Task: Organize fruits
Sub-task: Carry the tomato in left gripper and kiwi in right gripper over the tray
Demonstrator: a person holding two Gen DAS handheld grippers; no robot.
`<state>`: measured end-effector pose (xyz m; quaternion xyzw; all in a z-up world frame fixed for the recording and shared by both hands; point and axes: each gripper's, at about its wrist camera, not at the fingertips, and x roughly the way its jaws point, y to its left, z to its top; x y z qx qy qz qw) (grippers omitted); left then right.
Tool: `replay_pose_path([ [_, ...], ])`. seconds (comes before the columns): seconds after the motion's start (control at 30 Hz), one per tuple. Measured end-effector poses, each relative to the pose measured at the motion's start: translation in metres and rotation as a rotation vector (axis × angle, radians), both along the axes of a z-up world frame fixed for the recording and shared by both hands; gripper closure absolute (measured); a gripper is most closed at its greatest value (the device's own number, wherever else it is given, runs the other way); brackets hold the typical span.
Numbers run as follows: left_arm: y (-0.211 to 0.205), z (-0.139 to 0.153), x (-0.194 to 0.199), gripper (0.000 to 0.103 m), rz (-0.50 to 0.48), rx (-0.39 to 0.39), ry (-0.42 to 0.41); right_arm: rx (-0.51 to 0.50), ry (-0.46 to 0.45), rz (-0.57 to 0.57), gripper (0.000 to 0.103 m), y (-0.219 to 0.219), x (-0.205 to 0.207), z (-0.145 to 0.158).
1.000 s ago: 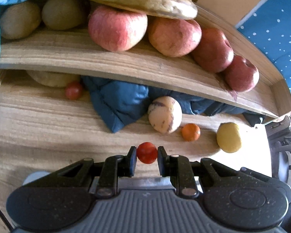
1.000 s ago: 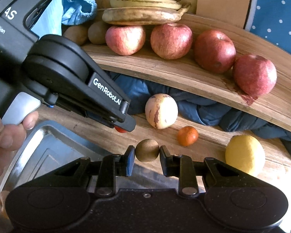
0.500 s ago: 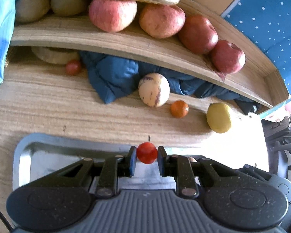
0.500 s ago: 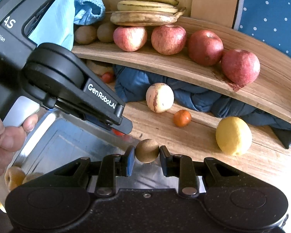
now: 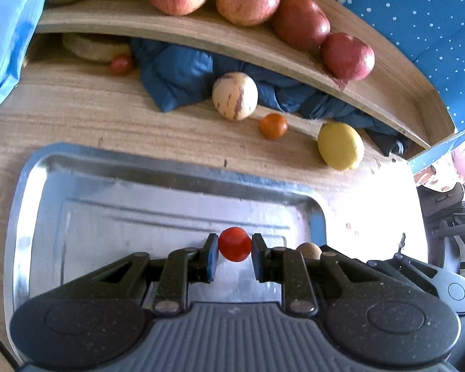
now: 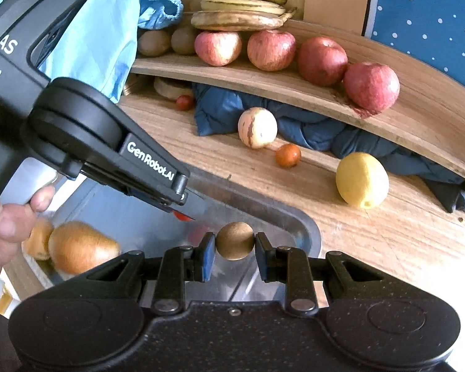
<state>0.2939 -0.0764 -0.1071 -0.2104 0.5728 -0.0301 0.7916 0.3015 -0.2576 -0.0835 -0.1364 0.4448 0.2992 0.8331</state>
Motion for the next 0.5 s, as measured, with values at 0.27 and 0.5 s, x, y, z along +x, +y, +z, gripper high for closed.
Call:
replay_pose_path([
  [0.27, -0.011, -0.001, -0.024, 0.079, 0.013, 0.000, 0.007, -0.001, 0.015, 0.022, 0.074, -0.017, -0.022, -0.002],
  [0.5, -0.017, -0.004, -0.040, 0.079, 0.032, 0.003, 0.010, -0.006, 0.025, 0.046, 0.074, -0.028, -0.037, -0.003],
])
